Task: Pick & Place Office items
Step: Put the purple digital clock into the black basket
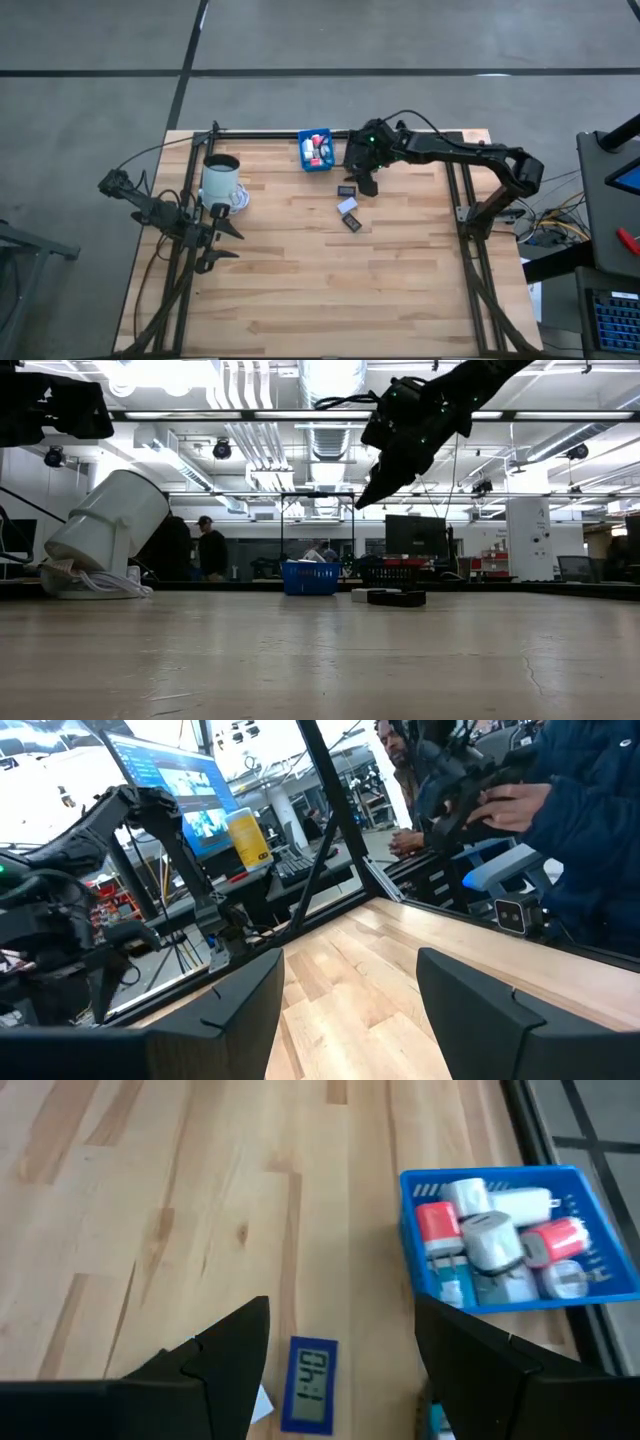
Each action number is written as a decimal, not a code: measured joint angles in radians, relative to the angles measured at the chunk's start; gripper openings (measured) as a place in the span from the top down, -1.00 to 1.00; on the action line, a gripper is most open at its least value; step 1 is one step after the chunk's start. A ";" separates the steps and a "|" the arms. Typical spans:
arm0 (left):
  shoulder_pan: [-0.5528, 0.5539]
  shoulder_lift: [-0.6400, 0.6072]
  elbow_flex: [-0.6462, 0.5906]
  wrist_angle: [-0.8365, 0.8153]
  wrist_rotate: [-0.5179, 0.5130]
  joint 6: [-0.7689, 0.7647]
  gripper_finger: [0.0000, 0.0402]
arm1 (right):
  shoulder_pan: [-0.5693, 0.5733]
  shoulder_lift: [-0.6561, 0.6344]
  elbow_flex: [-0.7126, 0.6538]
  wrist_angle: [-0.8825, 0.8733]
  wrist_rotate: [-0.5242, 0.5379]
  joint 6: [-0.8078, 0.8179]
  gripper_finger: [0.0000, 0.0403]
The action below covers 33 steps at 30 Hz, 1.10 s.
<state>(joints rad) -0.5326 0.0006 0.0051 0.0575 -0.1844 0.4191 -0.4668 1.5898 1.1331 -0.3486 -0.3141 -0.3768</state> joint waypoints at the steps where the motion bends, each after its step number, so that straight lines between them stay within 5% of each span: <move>1: 0.000 0.000 0.000 0.000 0.000 0.000 -0.17 | 0.005 0.000 -0.017 0.022 0.000 0.000 -0.21; 21: 0.000 0.000 0.000 0.000 0.000 0.000 -0.17 | 0.012 -0.004 -0.360 0.515 -0.008 -0.001 -0.21; 33: 0.000 0.000 0.000 0.000 0.000 0.000 -0.17 | 0.011 -0.003 -0.475 0.656 0.029 0.057 -0.21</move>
<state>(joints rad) -0.5326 0.0006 0.0053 0.0577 -0.1844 0.4191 -0.4557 1.5867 0.6582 0.3069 -0.2848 -0.3193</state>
